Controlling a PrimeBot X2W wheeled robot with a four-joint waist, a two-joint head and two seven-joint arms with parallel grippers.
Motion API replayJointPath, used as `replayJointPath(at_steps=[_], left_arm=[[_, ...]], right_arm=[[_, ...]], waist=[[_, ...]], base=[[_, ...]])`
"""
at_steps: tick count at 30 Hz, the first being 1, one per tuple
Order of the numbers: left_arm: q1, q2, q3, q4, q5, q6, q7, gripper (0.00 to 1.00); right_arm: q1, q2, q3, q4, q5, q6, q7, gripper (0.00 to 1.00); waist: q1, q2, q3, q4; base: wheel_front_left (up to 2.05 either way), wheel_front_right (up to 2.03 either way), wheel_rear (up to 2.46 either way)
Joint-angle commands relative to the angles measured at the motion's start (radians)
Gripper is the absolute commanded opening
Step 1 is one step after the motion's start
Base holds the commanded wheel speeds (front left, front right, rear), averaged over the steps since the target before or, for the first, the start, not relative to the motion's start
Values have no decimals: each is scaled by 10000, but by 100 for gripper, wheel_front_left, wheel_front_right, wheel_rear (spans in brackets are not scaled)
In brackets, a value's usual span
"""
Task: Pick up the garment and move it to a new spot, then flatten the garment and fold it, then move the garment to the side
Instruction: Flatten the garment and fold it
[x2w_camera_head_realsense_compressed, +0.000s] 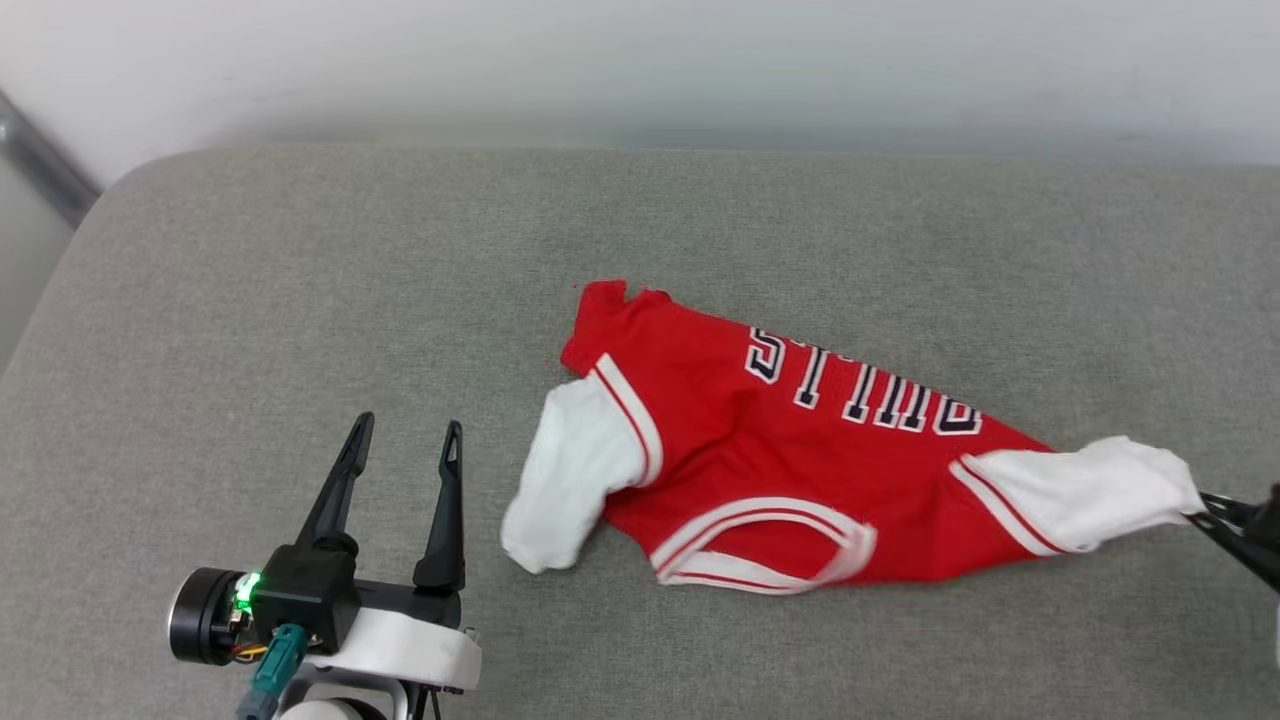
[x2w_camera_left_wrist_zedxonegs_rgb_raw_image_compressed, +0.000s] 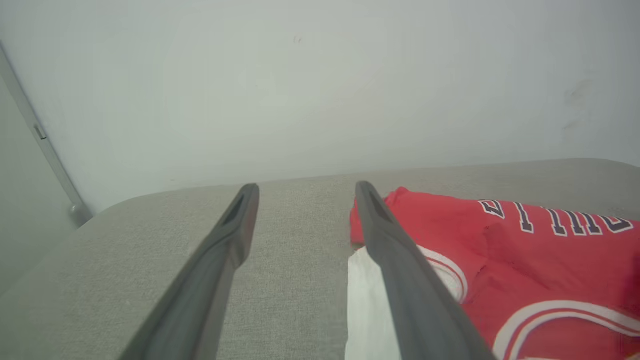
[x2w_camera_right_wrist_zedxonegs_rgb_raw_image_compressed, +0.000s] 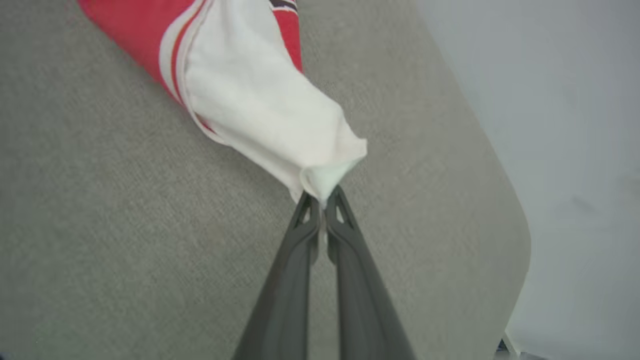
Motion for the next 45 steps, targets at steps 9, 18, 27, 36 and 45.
replayJointPath(at_steps=[9, 18, 27, 36, 45], left_arm=[[-218, -37, -207, 292, 53, -160, -26, 100], [-134, -53, -183, 547, 35, -185, -26, 100], [42, -38, 63, 643, -18, -183, -26, 100], [177, -72, 192, 458, -104, -237, -26, 100], [15, -104, -55, 351, -178, -367, -26, 100]], right_arm=[[937, 667, 207, 2273, 20, -14, -234, 0], [1240, 1340, -251, 4077, 1312, -14, -205, 100], [456, 1567, -2176, 3549, 3197, -14, -312, 100], [1658, 3190, -6395, 1959, 2946, -11, -234, 100], [3525, 6141, -9377, -1066, 1029, -11, 501, 100]], waist=[[0, 0, 94, -50], [0, 0, 44, -84], [0, 0, -314, -556], [0, 0, -306, -888], [0, 0, -133, -907]], base=[[0, 0, 0], [0, 0, 0], [0, 0, 0], [0, 0, 0], [0, 0, 0]])
